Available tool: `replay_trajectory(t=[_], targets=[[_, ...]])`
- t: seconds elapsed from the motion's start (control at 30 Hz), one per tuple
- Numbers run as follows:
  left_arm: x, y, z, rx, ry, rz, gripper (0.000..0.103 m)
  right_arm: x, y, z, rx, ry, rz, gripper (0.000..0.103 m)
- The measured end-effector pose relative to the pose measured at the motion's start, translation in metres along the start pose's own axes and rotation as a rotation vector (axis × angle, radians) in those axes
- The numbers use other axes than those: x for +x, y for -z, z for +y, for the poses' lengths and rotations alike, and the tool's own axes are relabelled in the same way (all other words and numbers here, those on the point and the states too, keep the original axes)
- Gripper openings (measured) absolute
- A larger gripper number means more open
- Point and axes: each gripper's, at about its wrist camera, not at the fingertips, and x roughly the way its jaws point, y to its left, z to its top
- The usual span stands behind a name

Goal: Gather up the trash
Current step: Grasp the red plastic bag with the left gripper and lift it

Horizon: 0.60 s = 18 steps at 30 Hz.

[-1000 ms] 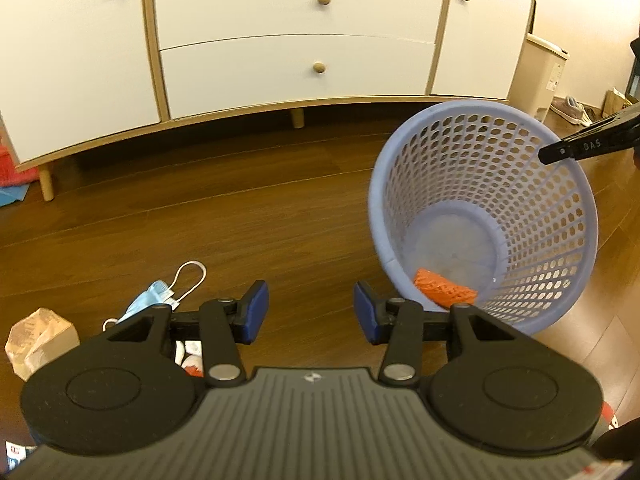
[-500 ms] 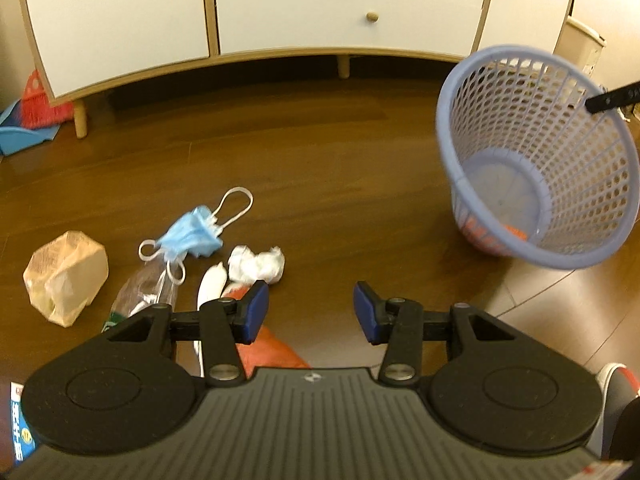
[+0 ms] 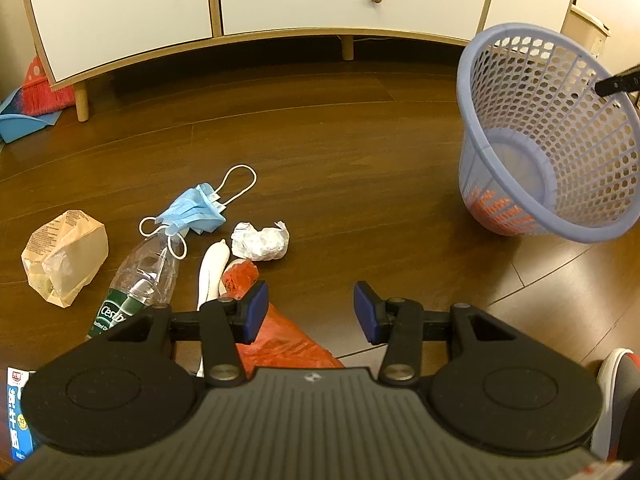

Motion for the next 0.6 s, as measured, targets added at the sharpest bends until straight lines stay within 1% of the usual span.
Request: replay_trajectory(t=[0.17, 0.3, 0.43, 0.5, 0.53, 0.6], targets=[[0.009, 0.013, 0.0, 0.014, 0.0, 0.037, 0.042, -0.001, 0.001, -0.001, 0.0, -0.005, 0.001, 0.009], [0.02, 0.029, 0.0, 0.023, 0.004, 0.09, 0.042, -0.001, 0.0, -0.002, -0.004, -0.01, -0.003, 0.009], [0.034, 0.041, -0.001, 0.017, -0.013, 0.127, 0.044, 0.0, -0.001, -0.003, -0.012, -0.017, -0.01, 0.009], [0.041, 0.045, 0.002, -0.014, -0.032, 0.143, 0.048, 0.001, -0.001, -0.004, -0.014, -0.018, -0.013, 0.009], [0.044, 0.047, 0.005, -0.036, -0.048, 0.151, 0.056, 0.001, -0.001, -0.004, -0.016, -0.018, -0.014, 0.009], [0.052, 0.049, 0.012, -0.095, -0.062, 0.162, 0.062, 0.002, -0.002, -0.004, -0.019, -0.02, -0.017, 0.009]])
